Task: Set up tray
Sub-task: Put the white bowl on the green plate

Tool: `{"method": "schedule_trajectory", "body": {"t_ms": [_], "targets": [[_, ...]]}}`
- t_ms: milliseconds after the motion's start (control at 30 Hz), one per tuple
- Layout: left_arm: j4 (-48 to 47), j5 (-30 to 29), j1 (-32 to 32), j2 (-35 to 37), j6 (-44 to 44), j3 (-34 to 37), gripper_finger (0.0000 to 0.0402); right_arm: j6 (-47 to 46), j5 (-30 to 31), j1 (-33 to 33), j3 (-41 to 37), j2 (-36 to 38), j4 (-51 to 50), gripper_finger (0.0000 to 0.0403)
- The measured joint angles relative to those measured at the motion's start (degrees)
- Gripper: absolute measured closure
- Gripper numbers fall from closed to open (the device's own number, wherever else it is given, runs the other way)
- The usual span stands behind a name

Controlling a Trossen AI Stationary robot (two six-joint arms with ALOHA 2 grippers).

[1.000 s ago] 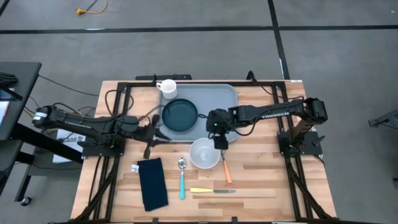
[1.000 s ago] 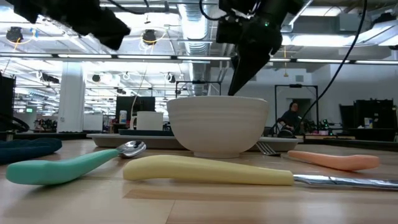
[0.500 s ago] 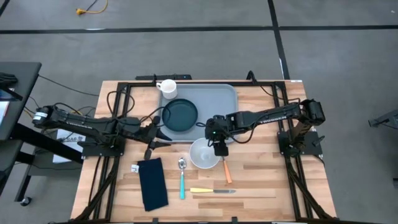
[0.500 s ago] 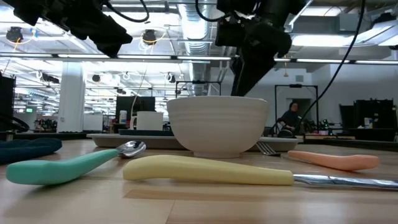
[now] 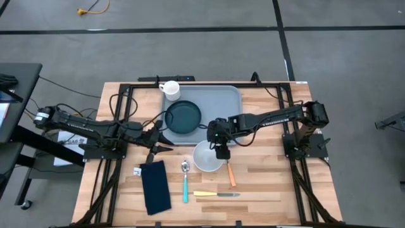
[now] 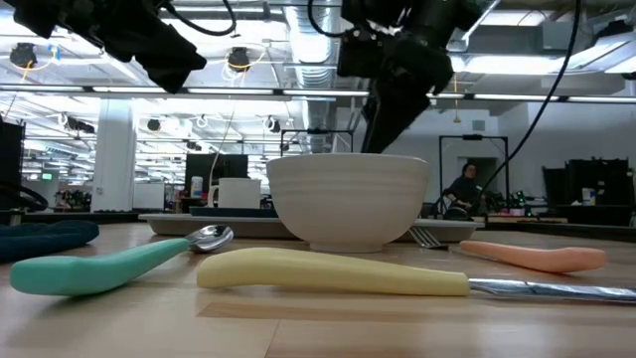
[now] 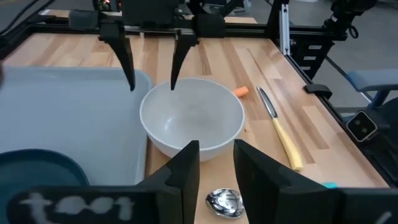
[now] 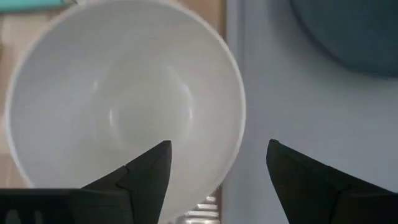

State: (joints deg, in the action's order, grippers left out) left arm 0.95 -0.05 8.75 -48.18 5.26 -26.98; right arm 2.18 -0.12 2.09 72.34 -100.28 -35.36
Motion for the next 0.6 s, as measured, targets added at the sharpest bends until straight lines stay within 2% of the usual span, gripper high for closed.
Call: {"method": "schedule_trajectory", "body": {"t_ms": [200,433,600], "targets": [[-0.43,-0.98,0.28,0.00,0.02,0.00,0.0314,-0.26,0.04,-0.88,0.06,-5.09,2.09,0.0148],[-0.74,-1.91,0.30,0.02,0.02,0.00,0.0315,0.64,-0.46,-2.24,0.13,-6.68,2.53,0.0151],[-1.16,-2.10,0.30,0.02,0.02,0.00,0.0315,0.69,-0.49,-2.81,0.15,-6.33,2.28,0.0189]]}}
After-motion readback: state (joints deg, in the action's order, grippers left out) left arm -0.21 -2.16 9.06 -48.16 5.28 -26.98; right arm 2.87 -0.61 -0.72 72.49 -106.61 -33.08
